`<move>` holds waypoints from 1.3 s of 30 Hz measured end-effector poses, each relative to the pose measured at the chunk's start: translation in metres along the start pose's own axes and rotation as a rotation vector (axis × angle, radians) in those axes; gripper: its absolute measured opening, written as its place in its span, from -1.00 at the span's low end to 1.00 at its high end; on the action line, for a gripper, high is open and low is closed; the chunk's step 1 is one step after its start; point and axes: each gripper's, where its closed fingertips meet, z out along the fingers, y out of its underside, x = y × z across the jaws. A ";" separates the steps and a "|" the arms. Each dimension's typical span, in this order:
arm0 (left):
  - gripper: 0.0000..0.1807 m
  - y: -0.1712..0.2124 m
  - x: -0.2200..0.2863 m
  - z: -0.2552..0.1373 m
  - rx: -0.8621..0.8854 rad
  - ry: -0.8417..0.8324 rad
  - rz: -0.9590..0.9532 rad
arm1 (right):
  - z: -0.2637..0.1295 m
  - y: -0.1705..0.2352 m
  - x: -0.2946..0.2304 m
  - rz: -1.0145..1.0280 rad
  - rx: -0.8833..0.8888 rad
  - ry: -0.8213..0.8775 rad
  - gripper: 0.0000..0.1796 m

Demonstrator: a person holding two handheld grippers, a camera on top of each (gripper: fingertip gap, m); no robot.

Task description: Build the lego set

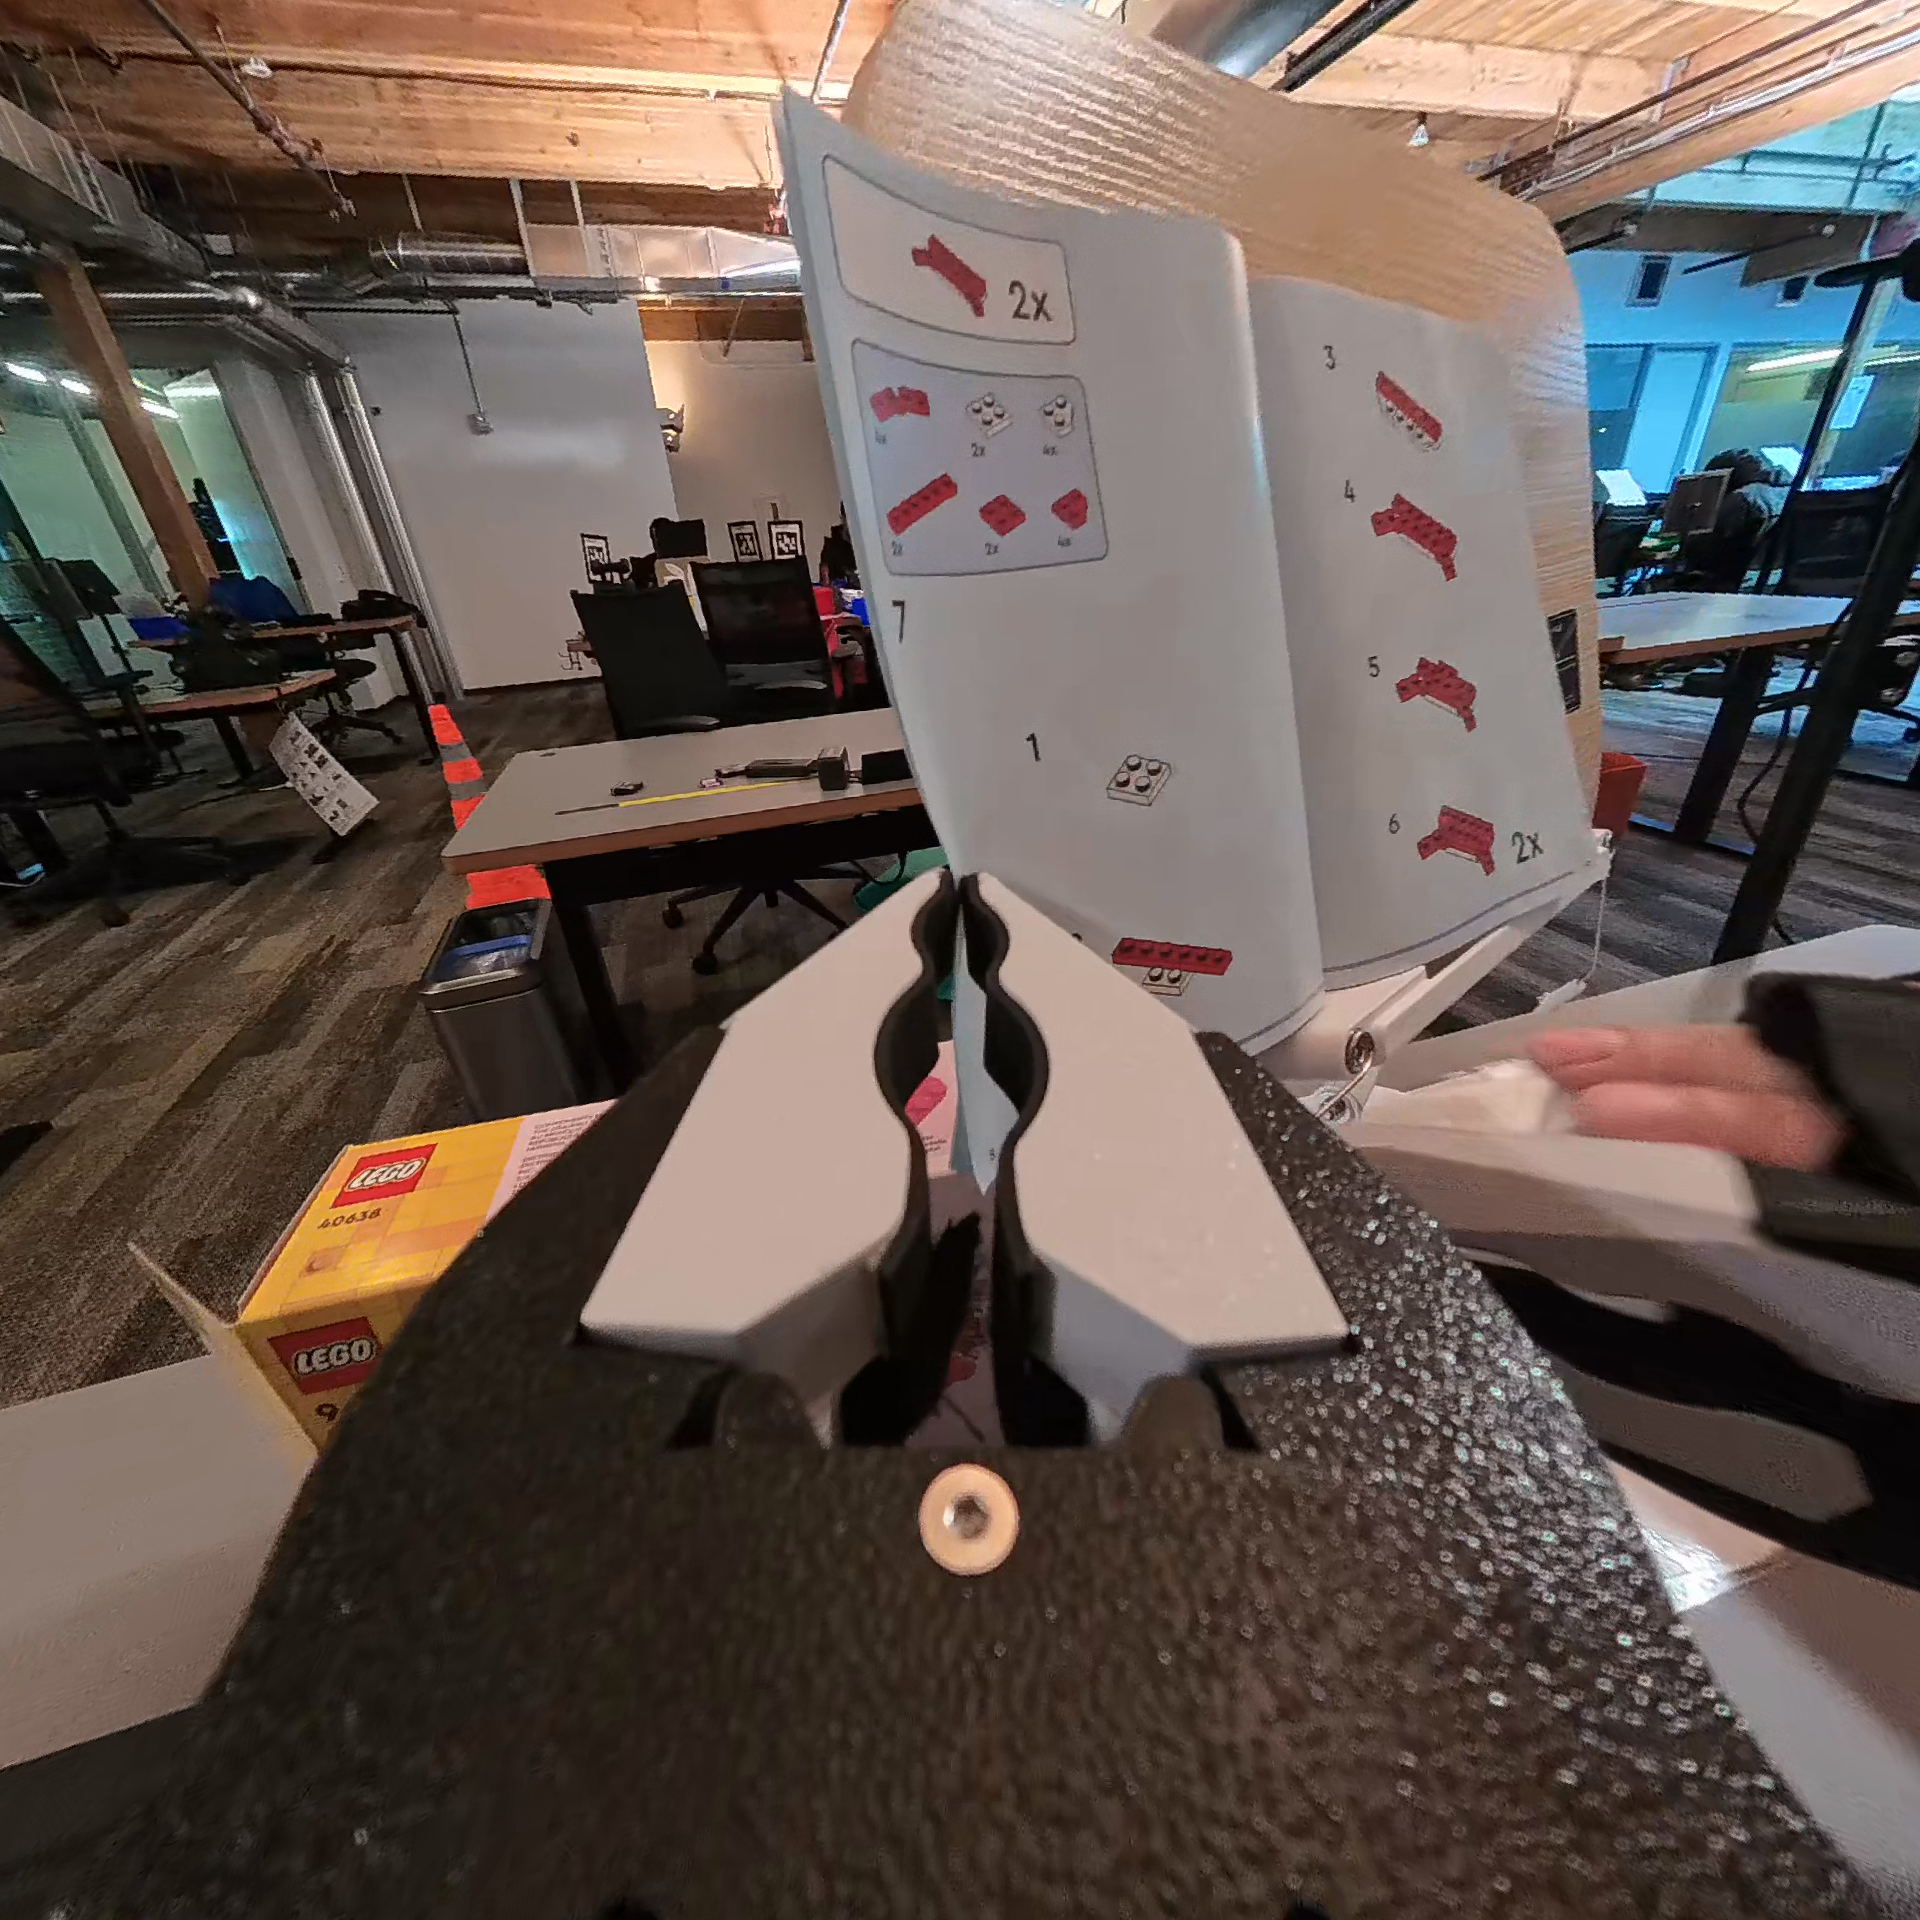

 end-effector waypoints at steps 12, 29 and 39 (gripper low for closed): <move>-0.94 0.002 -0.003 0.000 -0.017 -0.012 -0.004 | -0.092 0.116 0.073 1.148 0.059 0.636 -0.34; -0.95 0.004 -0.002 0.001 -0.026 -0.011 0.018 | -0.077 0.162 -0.002 1.700 -0.068 0.608 -0.75; -0.96 0.005 -0.002 0.001 -0.030 -0.003 0.018 | -0.065 0.165 -0.003 1.752 -0.104 0.542 -0.65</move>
